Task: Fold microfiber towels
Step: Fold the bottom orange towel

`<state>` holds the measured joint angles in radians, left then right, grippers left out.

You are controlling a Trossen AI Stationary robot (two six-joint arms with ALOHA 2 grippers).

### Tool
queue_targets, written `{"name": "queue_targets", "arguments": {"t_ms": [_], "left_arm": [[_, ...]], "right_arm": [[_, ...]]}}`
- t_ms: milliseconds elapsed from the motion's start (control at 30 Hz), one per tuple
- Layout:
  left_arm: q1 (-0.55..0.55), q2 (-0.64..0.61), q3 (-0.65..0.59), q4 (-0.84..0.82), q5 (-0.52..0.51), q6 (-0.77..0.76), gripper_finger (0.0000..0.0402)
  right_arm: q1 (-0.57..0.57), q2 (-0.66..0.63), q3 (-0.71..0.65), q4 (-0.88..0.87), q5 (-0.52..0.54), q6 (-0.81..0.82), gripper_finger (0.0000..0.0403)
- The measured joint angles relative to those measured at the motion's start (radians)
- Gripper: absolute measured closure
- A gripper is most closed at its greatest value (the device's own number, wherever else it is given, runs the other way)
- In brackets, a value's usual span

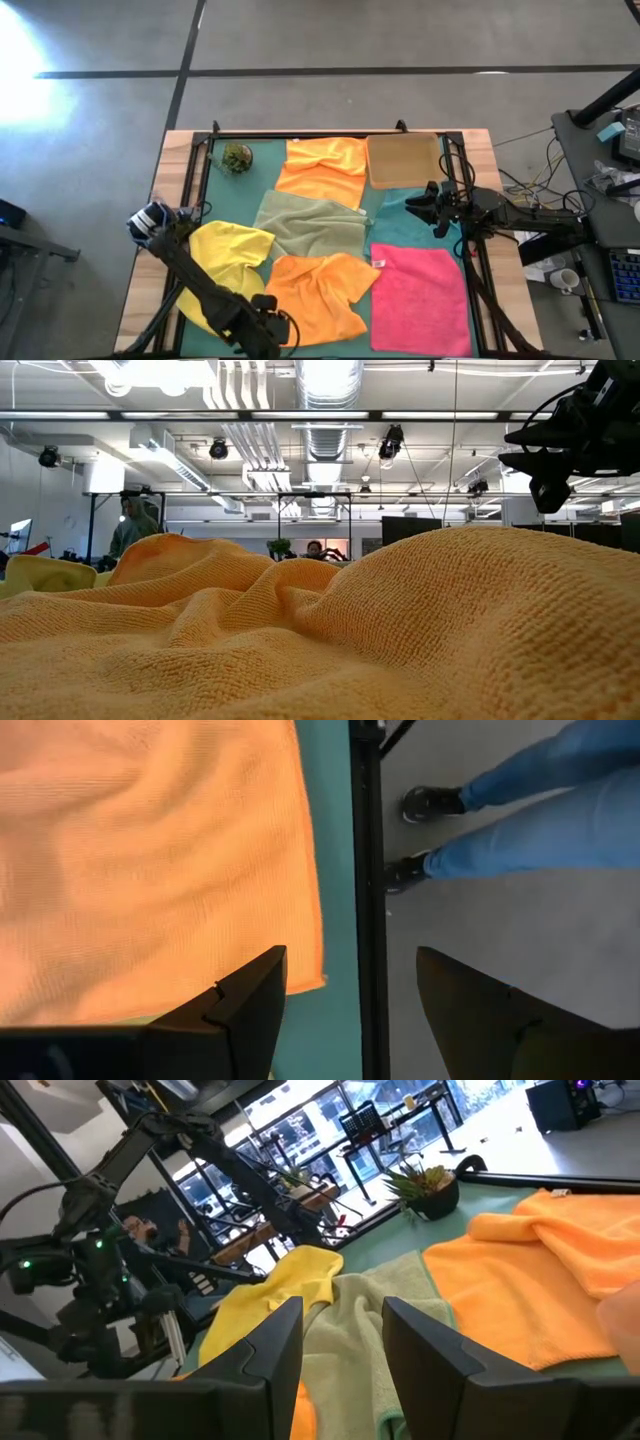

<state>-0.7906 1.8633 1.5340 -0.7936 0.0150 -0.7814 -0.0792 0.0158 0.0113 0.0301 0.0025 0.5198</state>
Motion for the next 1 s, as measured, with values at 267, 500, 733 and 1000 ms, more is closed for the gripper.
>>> {"name": "queue_targets", "arguments": {"t_ms": [267,500,733,1000], "left_arm": [[-0.041,0.040,0.000,-0.001,-0.074,0.001,0.0194],[-0.060,0.075,0.000,0.001,-0.077,0.006,0.0194],[-0.061,0.136,-0.001,0.000,-0.097,0.005,0.0194],[-0.063,0.173,-0.001,-0.005,-0.125,0.003,0.0194]], "right_arm": [[0.000,0.000,0.000,-0.008,0.000,0.000,0.0273],[0.000,0.000,0.000,-0.016,-0.002,0.000,0.0273],[0.000,0.000,0.000,-0.019,-0.002,0.000,0.0273],[0.000,0.000,0.000,-0.021,-0.001,0.000,0.0273]]}}
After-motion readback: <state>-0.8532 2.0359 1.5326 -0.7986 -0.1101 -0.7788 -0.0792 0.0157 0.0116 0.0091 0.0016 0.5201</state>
